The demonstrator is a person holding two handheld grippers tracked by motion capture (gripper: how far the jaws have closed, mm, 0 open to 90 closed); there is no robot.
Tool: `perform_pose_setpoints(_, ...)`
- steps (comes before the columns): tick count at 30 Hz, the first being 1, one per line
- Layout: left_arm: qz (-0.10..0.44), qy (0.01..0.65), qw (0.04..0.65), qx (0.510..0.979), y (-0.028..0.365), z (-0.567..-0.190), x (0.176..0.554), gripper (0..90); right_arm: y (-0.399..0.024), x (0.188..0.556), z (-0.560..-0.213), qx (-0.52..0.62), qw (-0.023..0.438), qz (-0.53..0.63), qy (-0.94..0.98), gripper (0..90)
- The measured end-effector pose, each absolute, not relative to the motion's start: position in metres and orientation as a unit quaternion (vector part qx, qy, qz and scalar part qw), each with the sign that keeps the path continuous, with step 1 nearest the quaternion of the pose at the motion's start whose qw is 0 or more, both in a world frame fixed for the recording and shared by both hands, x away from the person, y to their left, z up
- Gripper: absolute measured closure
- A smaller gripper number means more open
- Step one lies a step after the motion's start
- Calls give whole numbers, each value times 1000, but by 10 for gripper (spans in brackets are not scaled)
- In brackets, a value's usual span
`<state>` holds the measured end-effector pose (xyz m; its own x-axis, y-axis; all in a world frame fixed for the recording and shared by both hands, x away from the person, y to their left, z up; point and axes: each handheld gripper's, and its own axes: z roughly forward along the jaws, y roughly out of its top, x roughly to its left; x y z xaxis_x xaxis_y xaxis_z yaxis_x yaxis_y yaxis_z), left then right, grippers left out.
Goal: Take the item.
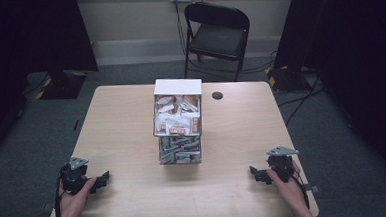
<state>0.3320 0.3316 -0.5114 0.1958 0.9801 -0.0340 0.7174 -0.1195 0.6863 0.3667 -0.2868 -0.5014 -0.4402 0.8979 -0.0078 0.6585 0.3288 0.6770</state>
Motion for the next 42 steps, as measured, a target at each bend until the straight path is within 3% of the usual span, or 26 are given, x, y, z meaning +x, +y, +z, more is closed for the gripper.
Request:
perform_pose_setpoints(10, 221, 594, 296, 715, 331, -511, 332, 6, -287, 367, -501, 492, 195, 306, 791, 0)
perform_pose_setpoints(17, 218, 590, 292, 720, 332, -507, 331, 97, -287, 367, -501, 492, 195, 307, 791, 0)
perform_pose_setpoints(19, 218, 587, 298, 720, 331, -506, 330, 176, -287, 367, -501, 492, 195, 306, 791, 0)
perform_pose_setpoints(33, 206, 557, 320, 738, 323, -497, 328, 214, -287, 367, -501, 492, 195, 306, 791, 0)
perform_pose_setpoints(42, 163, 561, 354, 730, 312, -491, 321, 260, -287, 367, -501, 492, 196, 307, 791, 0)
